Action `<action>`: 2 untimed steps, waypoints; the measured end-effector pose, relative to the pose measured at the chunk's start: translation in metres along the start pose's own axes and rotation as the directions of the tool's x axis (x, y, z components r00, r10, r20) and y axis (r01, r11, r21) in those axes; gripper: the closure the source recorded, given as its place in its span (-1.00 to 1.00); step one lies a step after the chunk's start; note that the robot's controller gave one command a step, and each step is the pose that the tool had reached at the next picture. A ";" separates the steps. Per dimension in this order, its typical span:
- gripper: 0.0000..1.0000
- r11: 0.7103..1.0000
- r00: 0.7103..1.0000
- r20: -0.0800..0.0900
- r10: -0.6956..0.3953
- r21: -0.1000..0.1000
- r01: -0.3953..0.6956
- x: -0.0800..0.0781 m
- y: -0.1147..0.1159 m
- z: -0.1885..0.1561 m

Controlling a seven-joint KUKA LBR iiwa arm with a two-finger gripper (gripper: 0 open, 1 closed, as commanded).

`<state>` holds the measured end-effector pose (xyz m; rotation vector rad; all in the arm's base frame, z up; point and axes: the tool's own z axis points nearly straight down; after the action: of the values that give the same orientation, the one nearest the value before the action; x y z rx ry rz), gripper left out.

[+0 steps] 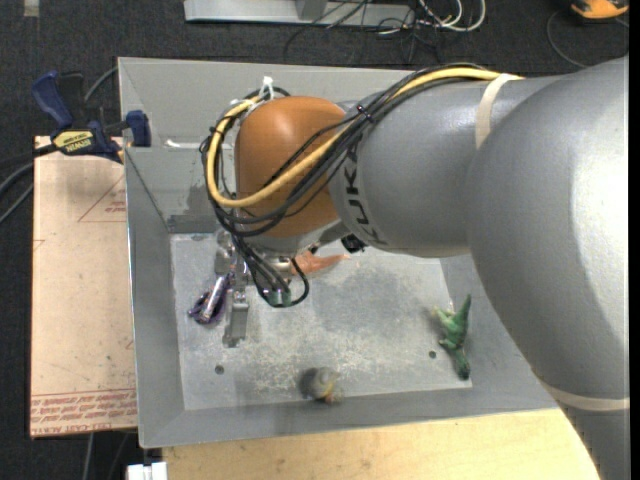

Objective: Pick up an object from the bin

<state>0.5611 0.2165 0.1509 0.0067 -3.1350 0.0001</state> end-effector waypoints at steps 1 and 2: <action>-1.00 1.000 1.000 0.007 0.004 -0.001 -0.004 -0.002 -0.001 -0.005; -1.00 0.999 0.999 0.000 0.038 -0.001 -0.038 0.010 -0.017 0.084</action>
Offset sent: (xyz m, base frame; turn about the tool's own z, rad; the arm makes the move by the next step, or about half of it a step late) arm -0.0105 -0.0177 -0.0809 0.0387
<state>0.5504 0.1991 0.0674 -0.0526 -3.1344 -0.0018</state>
